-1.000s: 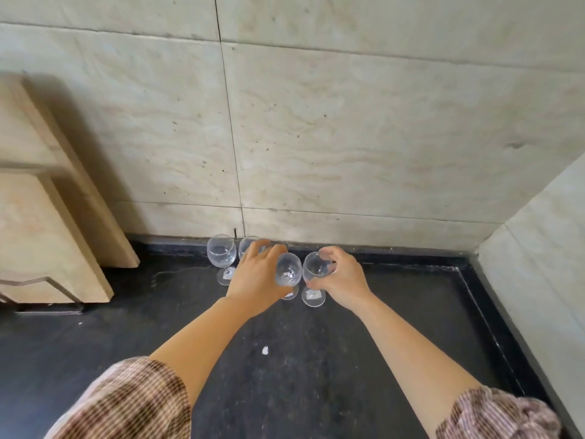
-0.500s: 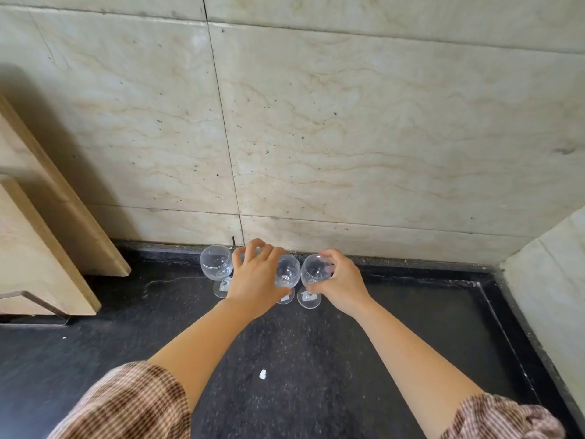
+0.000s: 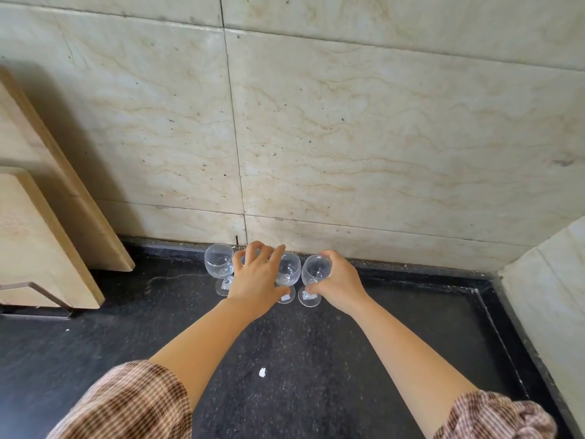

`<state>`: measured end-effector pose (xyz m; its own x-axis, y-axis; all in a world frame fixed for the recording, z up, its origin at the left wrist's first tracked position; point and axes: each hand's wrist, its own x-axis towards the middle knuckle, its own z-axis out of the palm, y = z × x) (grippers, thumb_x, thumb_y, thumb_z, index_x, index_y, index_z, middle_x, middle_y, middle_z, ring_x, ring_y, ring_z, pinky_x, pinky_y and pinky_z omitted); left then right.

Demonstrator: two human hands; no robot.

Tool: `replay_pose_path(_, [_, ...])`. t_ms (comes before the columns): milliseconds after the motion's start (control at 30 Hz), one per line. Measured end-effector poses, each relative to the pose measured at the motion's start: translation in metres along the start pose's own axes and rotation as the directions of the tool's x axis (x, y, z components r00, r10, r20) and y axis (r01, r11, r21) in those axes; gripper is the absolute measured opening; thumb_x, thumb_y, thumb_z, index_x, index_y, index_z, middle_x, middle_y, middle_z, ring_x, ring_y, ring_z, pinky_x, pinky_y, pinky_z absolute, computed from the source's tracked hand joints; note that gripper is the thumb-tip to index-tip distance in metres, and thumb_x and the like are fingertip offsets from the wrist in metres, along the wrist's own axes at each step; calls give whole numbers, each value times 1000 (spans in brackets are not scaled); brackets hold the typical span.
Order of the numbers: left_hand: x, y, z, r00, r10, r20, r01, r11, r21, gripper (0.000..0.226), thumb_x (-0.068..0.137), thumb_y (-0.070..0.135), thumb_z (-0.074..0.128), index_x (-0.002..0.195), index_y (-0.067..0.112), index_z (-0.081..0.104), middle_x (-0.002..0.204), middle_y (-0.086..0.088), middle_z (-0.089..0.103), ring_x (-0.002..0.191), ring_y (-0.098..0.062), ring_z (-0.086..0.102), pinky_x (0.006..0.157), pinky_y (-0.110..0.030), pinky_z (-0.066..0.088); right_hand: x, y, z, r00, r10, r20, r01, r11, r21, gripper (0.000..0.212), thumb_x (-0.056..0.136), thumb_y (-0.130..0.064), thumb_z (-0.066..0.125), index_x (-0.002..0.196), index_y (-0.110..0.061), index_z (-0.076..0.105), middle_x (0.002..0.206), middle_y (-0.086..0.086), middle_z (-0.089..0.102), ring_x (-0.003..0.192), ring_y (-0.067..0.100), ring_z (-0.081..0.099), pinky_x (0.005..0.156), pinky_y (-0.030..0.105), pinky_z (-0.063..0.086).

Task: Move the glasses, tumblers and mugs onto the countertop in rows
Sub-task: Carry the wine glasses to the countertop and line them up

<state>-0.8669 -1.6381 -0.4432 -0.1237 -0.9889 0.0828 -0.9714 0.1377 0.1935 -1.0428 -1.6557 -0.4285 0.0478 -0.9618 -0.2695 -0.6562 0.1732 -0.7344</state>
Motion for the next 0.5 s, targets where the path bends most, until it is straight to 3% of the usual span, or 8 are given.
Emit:
replay_pose_path(67, [-8,-2,-9,1000,-3,-24,2,1000,-29,78,82,55,57,145,24,24,141,4,42,135,-24,18,105,-44,18,-6,-9,-1,997,-28,-69,25,998,-54,75,67,-18,82,133,-20,47,131,3,52,122,24,49,95,39,46])
replay_pose_path(133, [-20,-5,-21,997,-40,-68,35,997,-75,70,86,54,51,144,23,27,139,4,44,135,-23,22,105,-44,21,-14,-21,-1,990,-78,-116,67,993,-99,69,68,-21,80,130,-22,50,126,2,51,122,25,47,98,46,44])
replay_pose_path(267, [-54,-19,-54,981,-141,-133,116,976,-185,49,92,41,46,138,26,37,138,7,45,131,-20,27,103,-40,25,-37,-54,9,976,-187,-110,176,979,-101,54,72,-22,76,121,-21,56,109,-1,50,113,24,51,92,41,45])
replay_pose_path(400, [-105,-44,-94,962,-234,-139,201,956,-214,47,94,34,46,139,22,36,137,1,43,125,-22,35,99,-38,35,-77,-92,45,955,-292,-44,288,954,-88,40,79,-28,70,117,-20,59,105,-2,56,100,17,53,71,25,40])
replay_pose_path(500, [-163,-69,-119,925,-355,-138,309,911,-274,48,95,34,44,140,19,34,138,-2,41,126,-23,38,95,-38,43,-121,-114,84,935,-350,62,354,933,-63,42,85,-33,65,122,-17,56,117,0,56,109,18,55,84,30,44])
